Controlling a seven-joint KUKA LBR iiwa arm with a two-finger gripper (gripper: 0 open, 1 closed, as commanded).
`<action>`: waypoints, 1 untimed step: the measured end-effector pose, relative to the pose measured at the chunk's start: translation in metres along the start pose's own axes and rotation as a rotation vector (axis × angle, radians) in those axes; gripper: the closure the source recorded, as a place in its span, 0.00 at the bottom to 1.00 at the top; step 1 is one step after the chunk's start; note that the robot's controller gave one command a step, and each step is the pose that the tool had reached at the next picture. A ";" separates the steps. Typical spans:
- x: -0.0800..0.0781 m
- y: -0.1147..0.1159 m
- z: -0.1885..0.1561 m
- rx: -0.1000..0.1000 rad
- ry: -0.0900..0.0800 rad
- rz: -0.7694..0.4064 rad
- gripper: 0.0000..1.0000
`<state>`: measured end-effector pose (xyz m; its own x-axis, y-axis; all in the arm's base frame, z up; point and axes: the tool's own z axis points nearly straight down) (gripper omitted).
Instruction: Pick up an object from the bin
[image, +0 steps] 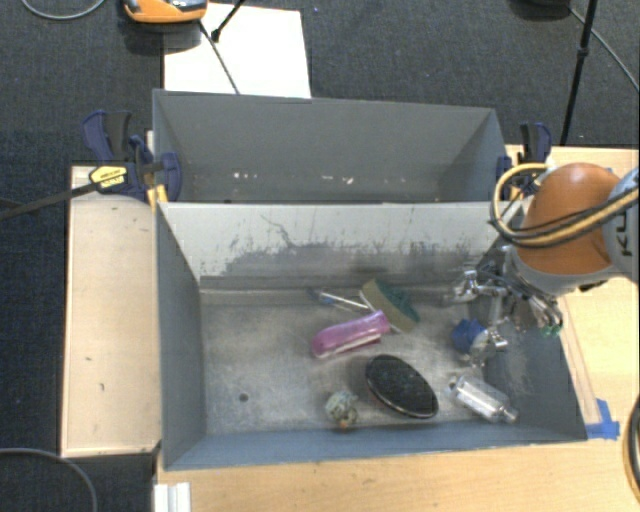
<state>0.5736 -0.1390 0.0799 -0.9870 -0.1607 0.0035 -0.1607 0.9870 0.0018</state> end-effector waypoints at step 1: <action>-0.002 0.000 -0.005 0.002 -0.007 -0.001 1.00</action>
Offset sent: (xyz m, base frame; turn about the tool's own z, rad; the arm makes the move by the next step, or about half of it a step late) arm 0.0000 0.0000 0.0000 0.0000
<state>0.5755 -0.1387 0.0844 -0.9868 -0.1621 -0.0030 -0.1621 0.9868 -0.0002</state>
